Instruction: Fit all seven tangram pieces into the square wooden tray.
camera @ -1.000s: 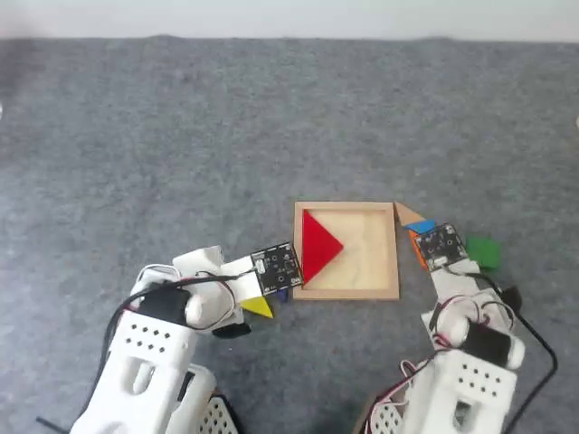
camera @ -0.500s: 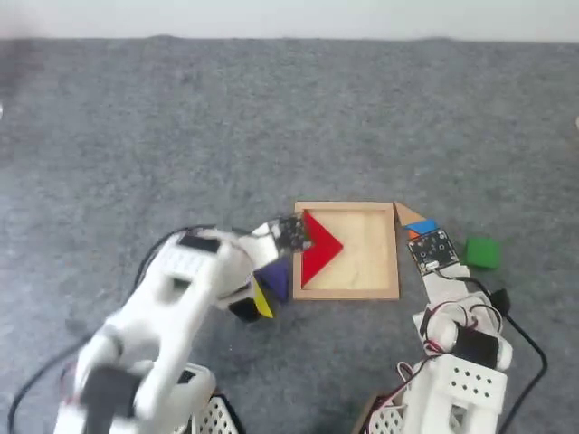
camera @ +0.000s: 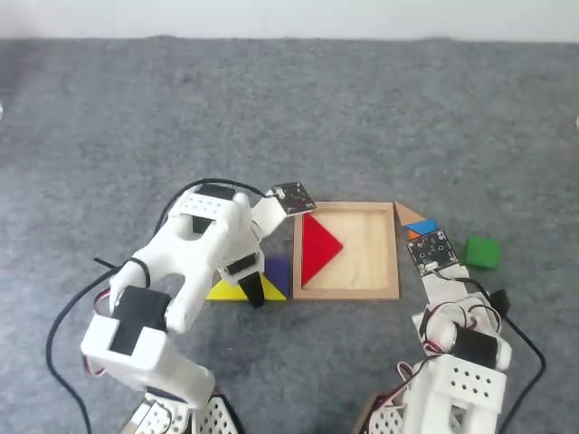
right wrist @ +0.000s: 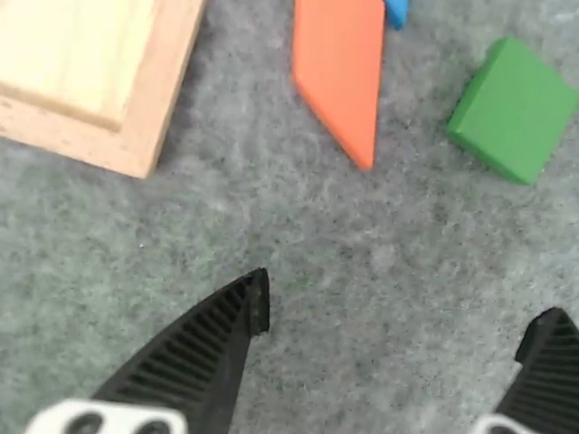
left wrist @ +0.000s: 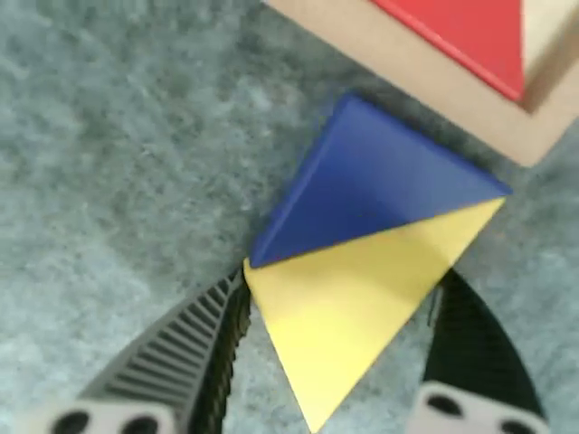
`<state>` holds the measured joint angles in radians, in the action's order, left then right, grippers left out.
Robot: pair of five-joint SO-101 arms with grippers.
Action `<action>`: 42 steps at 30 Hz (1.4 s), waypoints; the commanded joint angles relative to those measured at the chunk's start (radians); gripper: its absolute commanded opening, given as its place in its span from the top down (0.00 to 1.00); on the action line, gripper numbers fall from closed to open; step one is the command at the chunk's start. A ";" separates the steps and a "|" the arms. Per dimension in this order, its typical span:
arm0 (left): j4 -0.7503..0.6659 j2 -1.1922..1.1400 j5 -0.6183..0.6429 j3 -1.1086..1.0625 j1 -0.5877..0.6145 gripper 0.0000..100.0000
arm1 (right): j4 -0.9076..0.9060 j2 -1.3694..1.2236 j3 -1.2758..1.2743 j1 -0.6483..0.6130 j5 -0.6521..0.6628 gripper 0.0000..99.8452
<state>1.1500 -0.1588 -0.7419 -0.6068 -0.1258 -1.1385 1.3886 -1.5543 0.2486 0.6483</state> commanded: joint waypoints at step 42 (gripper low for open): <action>0.066 -0.087 -0.064 0.475 0.212 0.68 | 0.015 0.016 0.005 0.007 -0.005 0.57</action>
<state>1.1776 -0.2371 -0.7403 -0.1987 0.0936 -1.1385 1.3886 -1.5543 0.2486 0.6483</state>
